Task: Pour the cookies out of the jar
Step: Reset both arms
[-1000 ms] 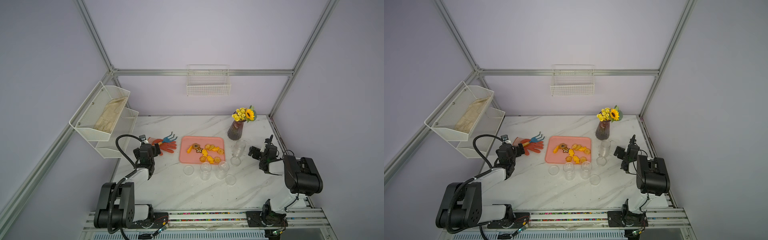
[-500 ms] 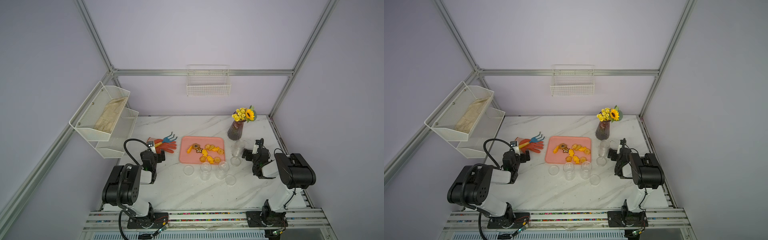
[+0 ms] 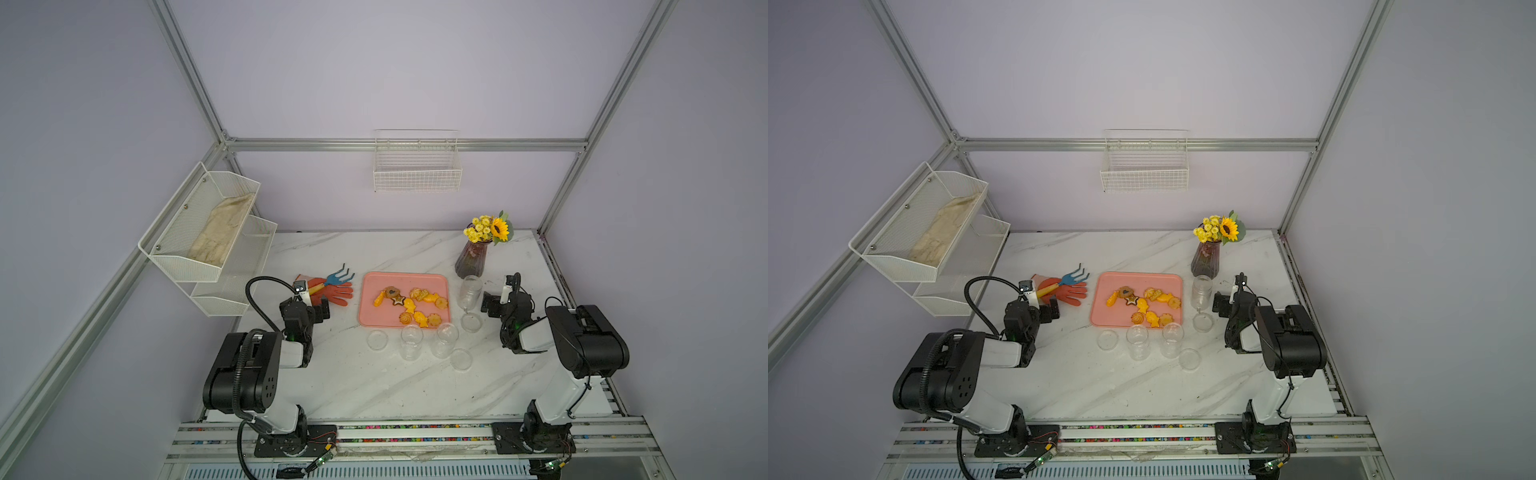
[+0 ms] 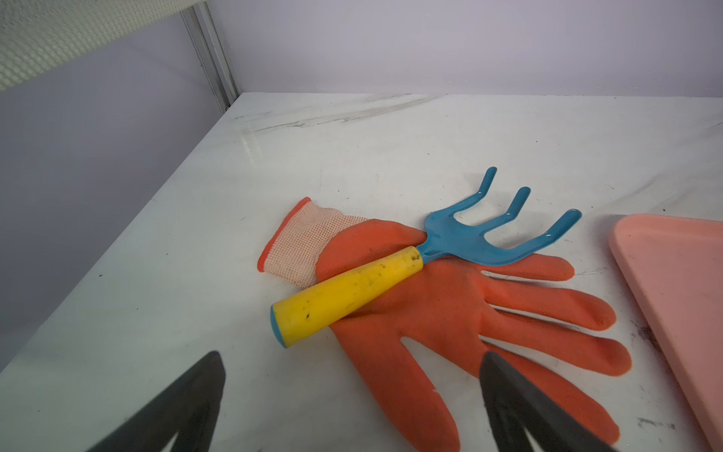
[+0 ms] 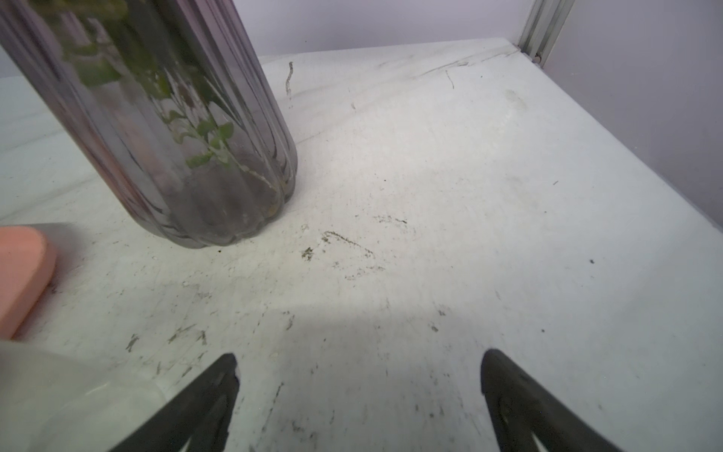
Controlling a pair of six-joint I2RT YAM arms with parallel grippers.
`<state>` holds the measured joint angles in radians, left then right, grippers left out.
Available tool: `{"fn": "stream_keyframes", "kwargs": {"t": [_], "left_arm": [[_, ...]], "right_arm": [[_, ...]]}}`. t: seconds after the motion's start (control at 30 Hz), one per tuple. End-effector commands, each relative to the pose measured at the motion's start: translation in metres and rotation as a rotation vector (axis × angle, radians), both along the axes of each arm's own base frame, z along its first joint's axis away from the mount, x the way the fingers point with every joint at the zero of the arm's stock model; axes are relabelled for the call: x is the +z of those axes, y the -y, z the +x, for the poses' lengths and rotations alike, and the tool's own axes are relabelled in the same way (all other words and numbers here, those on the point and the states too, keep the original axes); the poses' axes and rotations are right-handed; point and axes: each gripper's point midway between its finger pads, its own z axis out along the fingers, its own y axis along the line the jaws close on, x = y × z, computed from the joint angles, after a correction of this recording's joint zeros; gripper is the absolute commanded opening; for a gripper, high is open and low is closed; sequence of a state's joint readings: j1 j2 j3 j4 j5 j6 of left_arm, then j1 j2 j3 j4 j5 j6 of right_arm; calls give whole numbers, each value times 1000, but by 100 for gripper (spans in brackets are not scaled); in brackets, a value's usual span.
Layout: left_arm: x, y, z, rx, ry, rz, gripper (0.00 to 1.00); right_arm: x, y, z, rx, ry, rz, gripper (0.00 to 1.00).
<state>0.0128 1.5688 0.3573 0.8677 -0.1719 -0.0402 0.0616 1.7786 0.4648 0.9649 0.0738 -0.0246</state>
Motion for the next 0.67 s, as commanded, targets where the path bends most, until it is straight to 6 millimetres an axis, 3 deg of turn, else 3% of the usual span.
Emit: {"fn": "stream_keyframes", "kwargs": {"t": [0.0, 0.63], "left_arm": [[25, -4, 10, 12, 88, 19, 100], [25, -4, 10, 11, 89, 18, 100]], "right_arm": [[1, 2, 0, -5, -2, -29, 97], [1, 2, 1, -6, -2, -34, 97]]}}
